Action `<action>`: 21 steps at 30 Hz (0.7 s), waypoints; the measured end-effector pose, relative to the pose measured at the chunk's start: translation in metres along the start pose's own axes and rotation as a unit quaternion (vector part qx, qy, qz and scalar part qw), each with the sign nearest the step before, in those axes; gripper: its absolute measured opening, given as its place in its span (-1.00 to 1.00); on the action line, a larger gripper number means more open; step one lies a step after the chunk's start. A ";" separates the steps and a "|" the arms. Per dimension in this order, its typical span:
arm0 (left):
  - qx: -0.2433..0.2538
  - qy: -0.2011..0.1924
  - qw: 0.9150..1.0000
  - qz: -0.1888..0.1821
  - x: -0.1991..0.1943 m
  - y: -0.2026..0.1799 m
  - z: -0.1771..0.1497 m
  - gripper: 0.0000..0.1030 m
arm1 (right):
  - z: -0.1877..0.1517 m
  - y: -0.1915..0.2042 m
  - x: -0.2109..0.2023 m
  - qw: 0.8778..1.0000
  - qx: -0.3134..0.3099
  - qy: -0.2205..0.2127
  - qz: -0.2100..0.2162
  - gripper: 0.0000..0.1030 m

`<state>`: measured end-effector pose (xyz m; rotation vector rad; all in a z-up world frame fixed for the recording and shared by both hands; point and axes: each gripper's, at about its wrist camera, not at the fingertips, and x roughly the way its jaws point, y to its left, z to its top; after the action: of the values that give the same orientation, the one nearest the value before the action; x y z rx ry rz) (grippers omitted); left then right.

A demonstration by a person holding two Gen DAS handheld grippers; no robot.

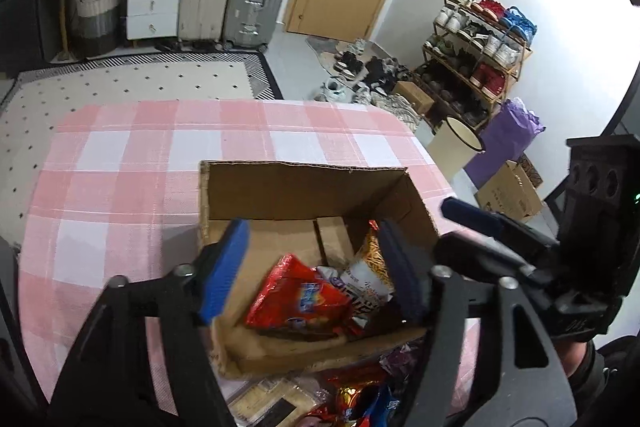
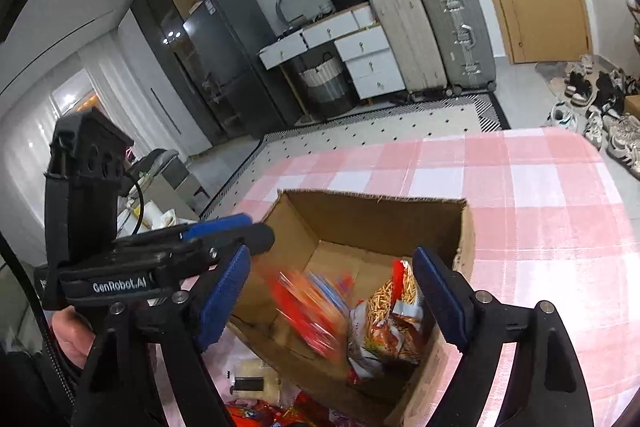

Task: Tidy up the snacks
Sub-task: 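Carry both bags over the cardboard box and open both tools, then withdraw both tools from the box back toward the snack pile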

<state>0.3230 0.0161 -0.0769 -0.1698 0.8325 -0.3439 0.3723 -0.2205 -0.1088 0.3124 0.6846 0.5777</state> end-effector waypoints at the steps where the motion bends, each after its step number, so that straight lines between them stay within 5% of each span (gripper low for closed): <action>1: 0.002 -0.003 1.000 0.002 -0.004 -0.001 -0.001 0.31 | 0.001 0.001 -0.004 1.000 0.001 -0.004 0.001 0.66; 21: 0.026 -0.053 0.997 0.039 -0.111 -0.047 -0.061 0.58 | -0.032 0.043 -0.111 0.997 -0.012 -0.071 -0.025 0.83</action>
<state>0.1971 0.0118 -0.0274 -0.1068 0.7221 -0.2804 0.2638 -0.2495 -0.0569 0.3097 0.5469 0.5100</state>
